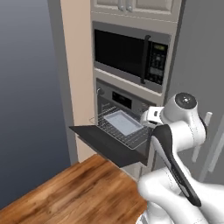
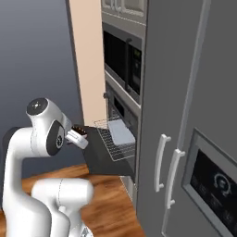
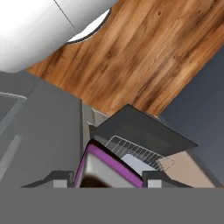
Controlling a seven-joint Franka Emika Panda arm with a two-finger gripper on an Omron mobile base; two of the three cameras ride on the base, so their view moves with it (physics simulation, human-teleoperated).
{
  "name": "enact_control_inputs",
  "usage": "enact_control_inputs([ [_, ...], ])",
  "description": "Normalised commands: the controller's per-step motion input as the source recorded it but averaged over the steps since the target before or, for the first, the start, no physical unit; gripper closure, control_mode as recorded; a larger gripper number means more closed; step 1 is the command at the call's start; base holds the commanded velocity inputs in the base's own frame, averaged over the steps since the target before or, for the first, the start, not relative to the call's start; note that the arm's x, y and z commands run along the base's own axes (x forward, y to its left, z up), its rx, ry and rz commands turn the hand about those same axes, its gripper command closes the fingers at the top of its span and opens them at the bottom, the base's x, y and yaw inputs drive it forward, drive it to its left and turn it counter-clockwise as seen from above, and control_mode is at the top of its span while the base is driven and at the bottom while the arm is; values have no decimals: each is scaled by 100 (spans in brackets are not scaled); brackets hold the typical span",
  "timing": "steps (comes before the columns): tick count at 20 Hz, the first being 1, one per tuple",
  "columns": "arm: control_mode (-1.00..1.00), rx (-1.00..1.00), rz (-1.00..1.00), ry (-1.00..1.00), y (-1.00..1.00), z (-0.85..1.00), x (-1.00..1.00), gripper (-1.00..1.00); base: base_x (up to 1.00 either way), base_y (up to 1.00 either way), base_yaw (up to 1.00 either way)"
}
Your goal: Take the baked cake out of the oven and place it on the plate for cooling. Then close the oven door.
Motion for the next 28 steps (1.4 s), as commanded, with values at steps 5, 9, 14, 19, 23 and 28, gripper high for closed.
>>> enact_control_inputs([
  [5, 100, 0, 0, 0, 0, 0, 0, 100, -100, 0, 0],
  [9, 100, 0, 0, 0, 0, 0, 0, 100, -100, -20, 0],
  [14, 100, 0, 0, 0, 0, 0, 0, 100, -100, -36, 0],
  [19, 100, 0, 0, 0, 0, 0, 0, 100, -100, -58, -1],
  [23, 100, 0, 0, 0, 0, 0, 0, 100, -97, -76, -9],
  [28, 100, 0, 0, 0, 0, 0, 0, 100, -14, -79, -21],
])
